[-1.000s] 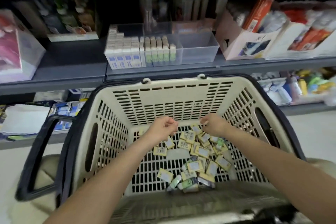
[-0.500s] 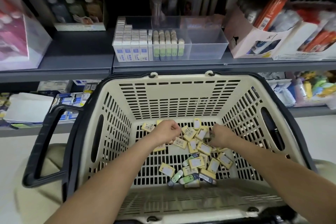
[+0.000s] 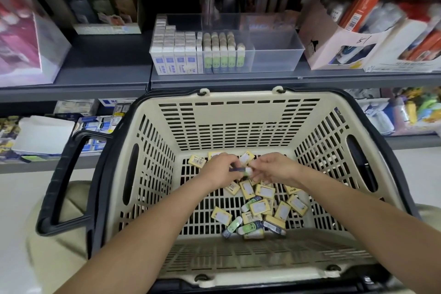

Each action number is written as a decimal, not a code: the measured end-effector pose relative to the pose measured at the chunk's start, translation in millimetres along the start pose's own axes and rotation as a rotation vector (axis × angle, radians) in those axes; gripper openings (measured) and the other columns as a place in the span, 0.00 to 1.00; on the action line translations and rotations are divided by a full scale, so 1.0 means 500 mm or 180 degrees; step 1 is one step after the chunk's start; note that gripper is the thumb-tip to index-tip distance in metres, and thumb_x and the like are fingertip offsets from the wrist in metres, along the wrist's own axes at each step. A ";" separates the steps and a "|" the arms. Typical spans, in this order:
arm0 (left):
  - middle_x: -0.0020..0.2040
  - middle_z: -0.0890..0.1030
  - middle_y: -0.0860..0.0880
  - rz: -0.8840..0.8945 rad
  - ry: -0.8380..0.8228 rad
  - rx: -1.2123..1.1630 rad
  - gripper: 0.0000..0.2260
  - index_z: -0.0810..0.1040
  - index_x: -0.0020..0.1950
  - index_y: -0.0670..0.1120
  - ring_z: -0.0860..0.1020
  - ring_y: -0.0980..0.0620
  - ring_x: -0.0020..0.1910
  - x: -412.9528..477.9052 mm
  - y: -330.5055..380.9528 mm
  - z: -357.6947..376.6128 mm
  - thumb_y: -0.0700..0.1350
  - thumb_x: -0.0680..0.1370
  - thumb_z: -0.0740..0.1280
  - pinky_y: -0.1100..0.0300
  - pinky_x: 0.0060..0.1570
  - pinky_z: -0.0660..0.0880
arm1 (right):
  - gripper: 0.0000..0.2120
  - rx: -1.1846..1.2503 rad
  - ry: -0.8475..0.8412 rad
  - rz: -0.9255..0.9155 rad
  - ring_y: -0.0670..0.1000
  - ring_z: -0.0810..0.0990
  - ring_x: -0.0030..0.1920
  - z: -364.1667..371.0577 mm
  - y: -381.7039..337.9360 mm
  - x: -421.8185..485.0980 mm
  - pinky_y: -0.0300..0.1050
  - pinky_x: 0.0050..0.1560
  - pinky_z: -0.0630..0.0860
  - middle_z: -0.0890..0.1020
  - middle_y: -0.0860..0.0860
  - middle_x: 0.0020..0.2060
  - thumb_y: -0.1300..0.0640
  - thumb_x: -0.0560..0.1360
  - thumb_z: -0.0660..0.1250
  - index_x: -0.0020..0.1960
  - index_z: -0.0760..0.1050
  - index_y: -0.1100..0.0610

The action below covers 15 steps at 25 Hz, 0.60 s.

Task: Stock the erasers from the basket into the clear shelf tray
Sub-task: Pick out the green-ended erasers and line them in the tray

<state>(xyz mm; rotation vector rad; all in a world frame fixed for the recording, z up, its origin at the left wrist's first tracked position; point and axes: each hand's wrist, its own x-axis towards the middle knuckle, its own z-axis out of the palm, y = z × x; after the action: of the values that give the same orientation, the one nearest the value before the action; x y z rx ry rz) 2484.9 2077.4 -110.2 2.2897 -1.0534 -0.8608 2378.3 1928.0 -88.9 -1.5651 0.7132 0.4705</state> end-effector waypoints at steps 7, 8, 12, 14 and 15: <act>0.46 0.75 0.46 -0.0718 -0.0420 -0.0774 0.06 0.70 0.51 0.44 0.77 0.48 0.46 -0.001 -0.023 -0.007 0.42 0.77 0.66 0.53 0.49 0.79 | 0.12 -0.4196 -0.0829 -0.0541 0.50 0.77 0.54 0.032 0.062 0.006 0.44 0.45 0.73 0.80 0.48 0.53 0.54 0.76 0.64 0.58 0.77 0.52; 0.46 0.75 0.46 -0.0747 -0.0514 -0.0895 0.07 0.69 0.52 0.44 0.77 0.48 0.47 -0.002 -0.021 -0.004 0.40 0.77 0.65 0.52 0.49 0.79 | 0.11 -0.4480 -0.0759 -0.0477 0.51 0.76 0.54 0.029 0.058 0.007 0.44 0.42 0.70 0.80 0.49 0.52 0.53 0.75 0.64 0.58 0.76 0.51; 0.53 0.75 0.41 -0.0938 -0.0831 -0.1293 0.13 0.71 0.60 0.39 0.79 0.47 0.52 -0.011 -0.015 0.002 0.36 0.76 0.66 0.58 0.47 0.79 | 0.14 -0.4700 -0.0489 -0.0764 0.54 0.76 0.54 0.036 0.054 0.007 0.43 0.41 0.68 0.78 0.51 0.53 0.50 0.76 0.64 0.60 0.73 0.51; 0.51 0.77 0.41 -0.1051 -0.1002 -0.1363 0.03 0.74 0.48 0.41 0.80 0.46 0.53 -0.015 -0.023 0.003 0.37 0.76 0.66 0.54 0.53 0.79 | 0.17 -0.4662 -0.0670 -0.0948 0.55 0.75 0.55 0.064 0.063 0.006 0.45 0.43 0.70 0.74 0.53 0.55 0.50 0.77 0.62 0.64 0.71 0.51; 0.52 0.78 0.41 -0.1140 -0.1082 -0.1389 0.03 0.73 0.46 0.42 0.80 0.47 0.53 -0.017 -0.028 0.002 0.37 0.76 0.66 0.53 0.54 0.78 | 0.18 -0.4777 -0.0763 -0.0927 0.56 0.75 0.56 0.077 0.069 0.007 0.46 0.43 0.72 0.72 0.54 0.56 0.50 0.76 0.63 0.65 0.71 0.53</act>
<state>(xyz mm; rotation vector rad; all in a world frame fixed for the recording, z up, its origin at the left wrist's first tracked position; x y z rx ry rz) 2487.0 2092.3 -117.0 2.0199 -0.5059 -1.4998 2361.6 1965.0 -121.3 -2.8461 -0.2267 1.0647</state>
